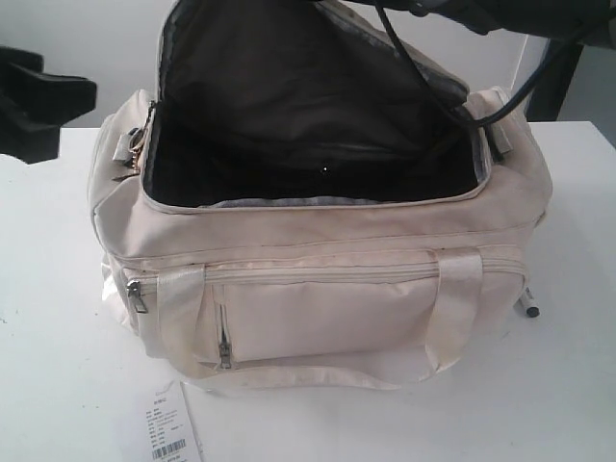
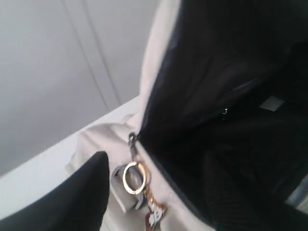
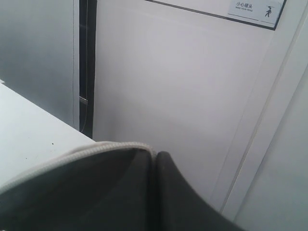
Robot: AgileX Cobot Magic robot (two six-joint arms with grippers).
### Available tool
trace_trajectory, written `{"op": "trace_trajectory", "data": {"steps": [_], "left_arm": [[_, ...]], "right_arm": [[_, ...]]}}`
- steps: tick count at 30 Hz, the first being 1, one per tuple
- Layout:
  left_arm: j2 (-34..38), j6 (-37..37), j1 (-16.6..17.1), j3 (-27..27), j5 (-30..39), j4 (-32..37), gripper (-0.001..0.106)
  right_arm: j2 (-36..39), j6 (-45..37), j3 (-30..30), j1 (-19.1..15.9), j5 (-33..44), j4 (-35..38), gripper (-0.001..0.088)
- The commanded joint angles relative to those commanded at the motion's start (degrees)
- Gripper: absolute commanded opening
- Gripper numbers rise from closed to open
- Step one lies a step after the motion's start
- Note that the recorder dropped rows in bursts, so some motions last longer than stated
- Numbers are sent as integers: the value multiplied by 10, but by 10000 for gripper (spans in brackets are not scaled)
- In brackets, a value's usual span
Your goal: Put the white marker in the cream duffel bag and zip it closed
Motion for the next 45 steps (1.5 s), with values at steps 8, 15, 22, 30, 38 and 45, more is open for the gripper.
{"op": "trace_trajectory", "data": {"steps": [8,15,22,30,38,45], "left_arm": [[86,8,-46,-52,-65,-2,618],[166,6,-50,-138,-98,1,618],[289,8,-50,-240,-130,13,604],[320,8,-50,-267,-123,20,0],[320,5,-50,-267,-125,5,0],[320,5,-50,-267,-125,-4,0]], "right_arm": [[0,0,0,0,-1,0,0],[0,0,0,0,-1,0,0],[0,0,0,0,-1,0,0],[0,0,0,0,-1,0,0],[0,0,0,0,-1,0,0],[0,21,0,0,31,-1,0]]}}
